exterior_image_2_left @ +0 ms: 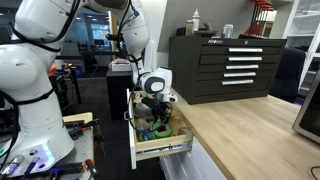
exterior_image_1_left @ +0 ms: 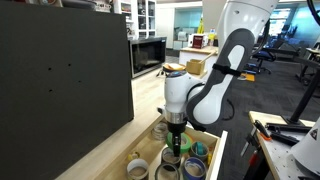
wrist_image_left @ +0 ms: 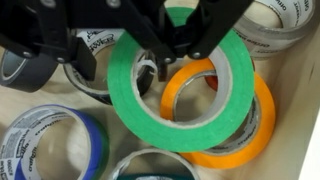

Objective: Remove the green masking tape from the open drawer and place it on the countertop

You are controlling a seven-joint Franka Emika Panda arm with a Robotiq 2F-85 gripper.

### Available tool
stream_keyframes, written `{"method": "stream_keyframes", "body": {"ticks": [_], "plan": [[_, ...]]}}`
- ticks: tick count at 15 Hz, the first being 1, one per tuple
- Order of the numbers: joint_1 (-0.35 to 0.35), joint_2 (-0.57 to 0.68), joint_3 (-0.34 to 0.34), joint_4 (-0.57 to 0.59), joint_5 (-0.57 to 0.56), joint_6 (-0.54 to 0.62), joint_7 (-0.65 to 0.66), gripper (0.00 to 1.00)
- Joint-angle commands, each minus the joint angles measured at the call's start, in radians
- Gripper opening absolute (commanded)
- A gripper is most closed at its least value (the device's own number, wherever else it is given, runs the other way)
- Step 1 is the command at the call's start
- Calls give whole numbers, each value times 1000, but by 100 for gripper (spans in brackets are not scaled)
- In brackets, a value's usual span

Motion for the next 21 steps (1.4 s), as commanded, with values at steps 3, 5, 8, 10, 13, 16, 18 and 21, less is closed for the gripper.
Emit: {"method": "stream_keyframes", "body": {"ticks": [3,5,8,10,13,16,18,21], "plan": [[-30,-11,7,-15,-11,41,-24,23],[-34,-16,7,-18,-9,41,-23,10],[-48,-45,23,-34,6,11,-26,11],[-48,-73,32,-55,12,0,-20,11],[-32,-132,28,-96,5,-12,-4,11],[-19,-205,20,-119,14,-76,30,11],[-16,-257,21,-124,18,-142,43,11],[-5,-340,15,-131,10,-242,69,11]]}}
